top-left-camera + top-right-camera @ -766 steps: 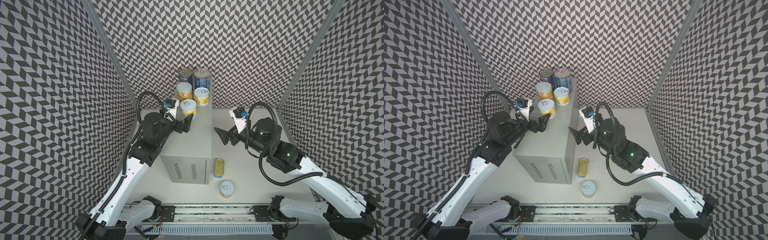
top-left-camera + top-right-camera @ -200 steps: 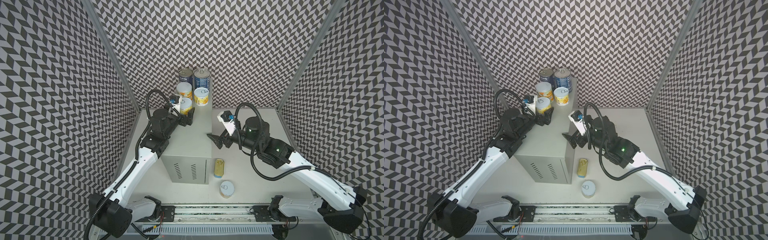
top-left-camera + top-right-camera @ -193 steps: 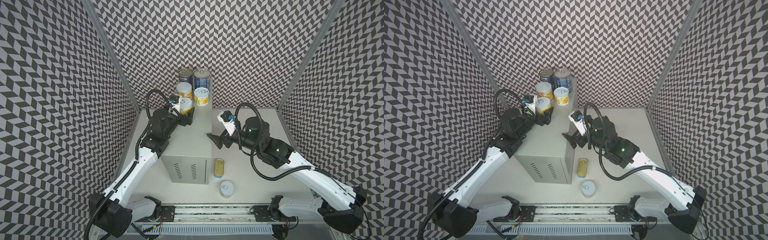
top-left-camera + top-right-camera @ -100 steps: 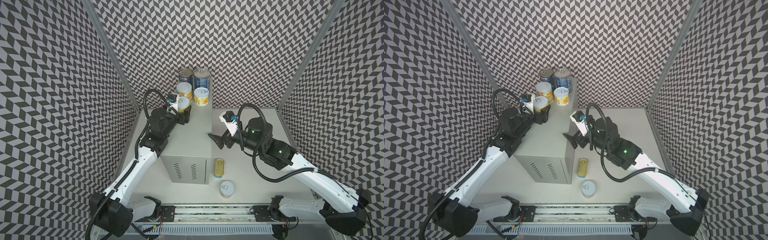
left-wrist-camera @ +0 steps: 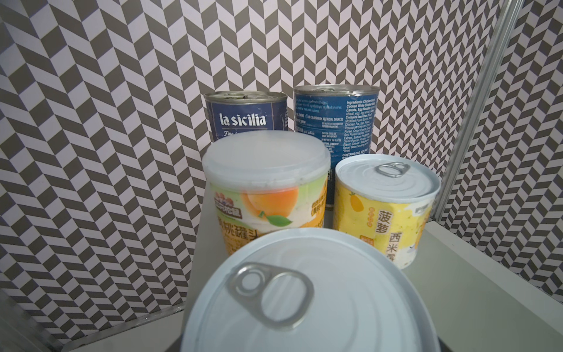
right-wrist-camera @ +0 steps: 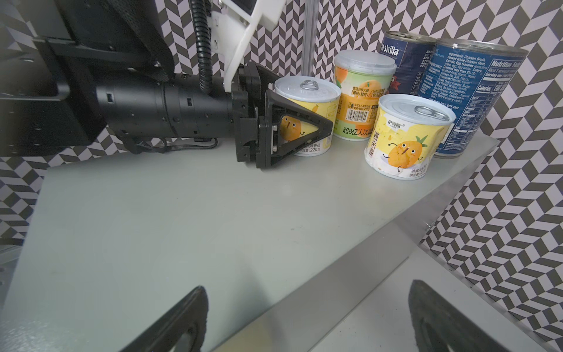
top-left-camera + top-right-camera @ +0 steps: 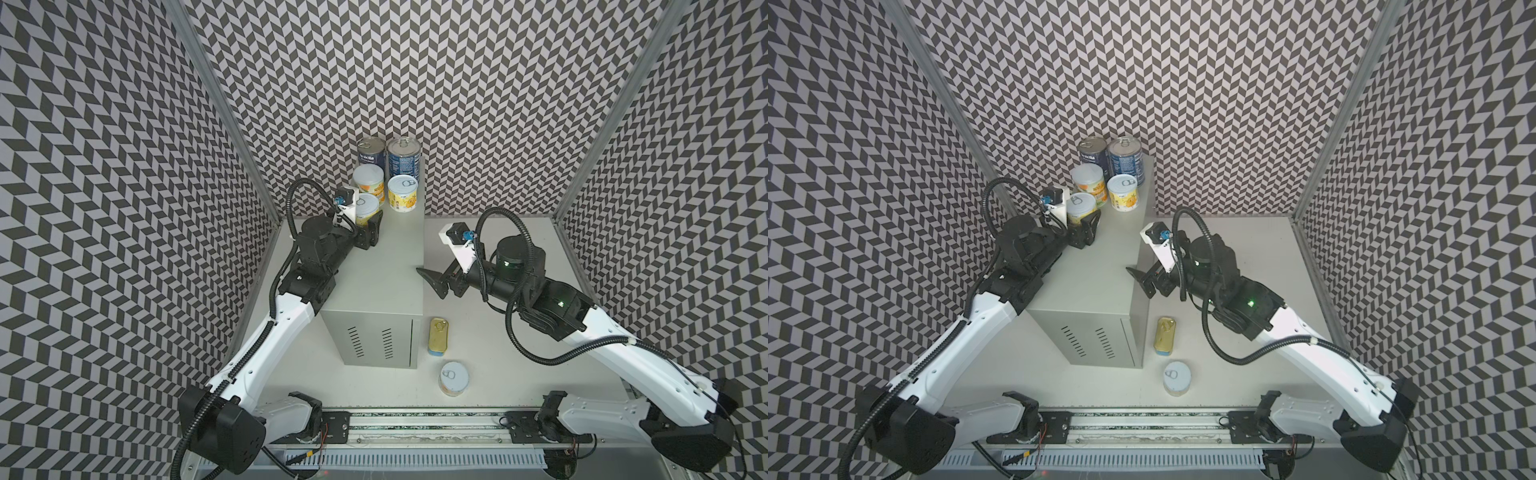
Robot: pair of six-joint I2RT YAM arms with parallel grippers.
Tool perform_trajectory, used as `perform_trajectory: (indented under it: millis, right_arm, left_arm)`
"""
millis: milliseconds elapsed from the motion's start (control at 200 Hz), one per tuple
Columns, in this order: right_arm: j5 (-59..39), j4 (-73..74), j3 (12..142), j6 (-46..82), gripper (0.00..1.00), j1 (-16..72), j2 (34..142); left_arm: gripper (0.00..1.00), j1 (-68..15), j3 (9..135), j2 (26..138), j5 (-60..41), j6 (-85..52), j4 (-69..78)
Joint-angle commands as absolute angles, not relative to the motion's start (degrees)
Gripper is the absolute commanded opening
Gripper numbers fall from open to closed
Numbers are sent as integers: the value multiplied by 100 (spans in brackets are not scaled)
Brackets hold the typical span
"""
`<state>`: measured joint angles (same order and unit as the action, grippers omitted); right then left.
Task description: Place and organize the canned foods onto the counter
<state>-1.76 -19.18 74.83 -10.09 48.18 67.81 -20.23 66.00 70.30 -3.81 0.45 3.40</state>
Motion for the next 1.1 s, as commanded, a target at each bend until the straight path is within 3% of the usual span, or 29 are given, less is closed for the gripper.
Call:
perform_trajectory:
  millis: [0,205,411,781,1091]
  right_arm:
    - [-151,-1564,7445,-1069,99,4799,6653]
    - [-148,-1582,7458,-1067,99,4799,6618]
    - [-124,-1617,7511,-1060,99,4799,6629]
    - [473,-1957,8306,-372,99,4799,7160]
    - [945,-2258,8785,261,99,4799,7499]
  left_arm:
    - [78,-1961,6426,7204,-532,88,326]
    - [81,-1968,6452,7237,-597,88,303]
    - [100,-1974,6575,6912,-518,21,21]
    - [100,-1848,6377,5218,824,-262,-1379]
    - [100,-1261,6930,5665,1094,-648,-1679]
